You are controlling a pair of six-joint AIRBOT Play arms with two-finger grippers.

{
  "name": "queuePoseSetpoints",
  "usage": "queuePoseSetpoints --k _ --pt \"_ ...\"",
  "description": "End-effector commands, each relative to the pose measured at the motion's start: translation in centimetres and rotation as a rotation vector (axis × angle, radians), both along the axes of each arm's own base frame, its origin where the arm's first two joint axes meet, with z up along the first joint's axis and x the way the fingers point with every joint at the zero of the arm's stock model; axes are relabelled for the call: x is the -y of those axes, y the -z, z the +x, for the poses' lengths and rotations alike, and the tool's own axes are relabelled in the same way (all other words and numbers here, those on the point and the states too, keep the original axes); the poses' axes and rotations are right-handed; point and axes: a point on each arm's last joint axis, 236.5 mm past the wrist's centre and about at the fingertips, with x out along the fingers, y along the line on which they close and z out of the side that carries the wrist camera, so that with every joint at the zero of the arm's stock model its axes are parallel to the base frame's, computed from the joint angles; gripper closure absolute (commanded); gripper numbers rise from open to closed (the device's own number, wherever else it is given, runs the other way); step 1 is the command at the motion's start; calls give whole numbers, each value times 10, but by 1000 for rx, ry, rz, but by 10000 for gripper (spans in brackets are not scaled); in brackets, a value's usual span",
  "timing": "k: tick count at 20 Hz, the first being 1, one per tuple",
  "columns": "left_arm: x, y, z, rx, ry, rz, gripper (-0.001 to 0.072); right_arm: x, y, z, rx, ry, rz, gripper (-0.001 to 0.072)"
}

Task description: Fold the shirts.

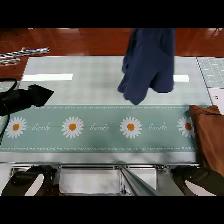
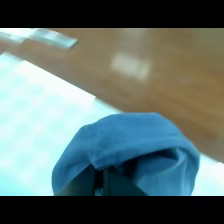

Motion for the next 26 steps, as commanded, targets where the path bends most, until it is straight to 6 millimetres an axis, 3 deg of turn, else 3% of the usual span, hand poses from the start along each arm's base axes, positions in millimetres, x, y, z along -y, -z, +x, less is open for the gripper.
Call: queuePoseSetpoints --k 1,3,6,10,11,12,13,14,16,18,19,21,22,23,24,26 --pt "10 21 -8 -45 25 -24 201 -54 47 -24 -113 -102 -12 687" --pt "12 33 -11 -75 30 -22 201 -67 92 -23 -205 -90 -14 687" --pt "13 57 -18 -133 36 -23 201 -65 189 -23 -386 -22 -56 687" --pt "39 102 -40 -241 87 -83 201 -54 316 -43 -632 64 -132 686" --pt "46 112 -43 -248 98 -96 201 -51 341 -47 -690 86 -157 633" --pt "53 120 -46 -248 107 -112 201 -51 356 -48 -724 91 -180 442" --pt "61 127 -47 -250 116 -124 201 -49 365 -46 -727 82 -206 304" --pt "68 132 -49 -259 127 -136 201 -44 365 -41 -721 89 -215 305" --pt "77 145 -56 -301 162 -122 201 -13 345 -21 -703 142 -236 305" --pt "82 157 -59 -346 177 -108 201 51 305 9 -639 276 -247 305" --pt "83 163 -60 -369 178 -102 201 94 285 21 -597 376 -231 305" --pt "82 178 -61 -423 172 -89 201 173 272 21 -607 574 -158 305" --pt "82 186 -61 -451 168 -83 201 207 284 8 -659 665 -96 305" --pt "83 196 -61 -479 165 -75 201 223 303 -8 -735 716 -24 305" --pt "85 204 -61 -499 167 -70 201 224 325 -25 -818 721 57 305" --pt "105 217 -61 -504 225 -88 201 199 361 -53 -953 617 191 305"
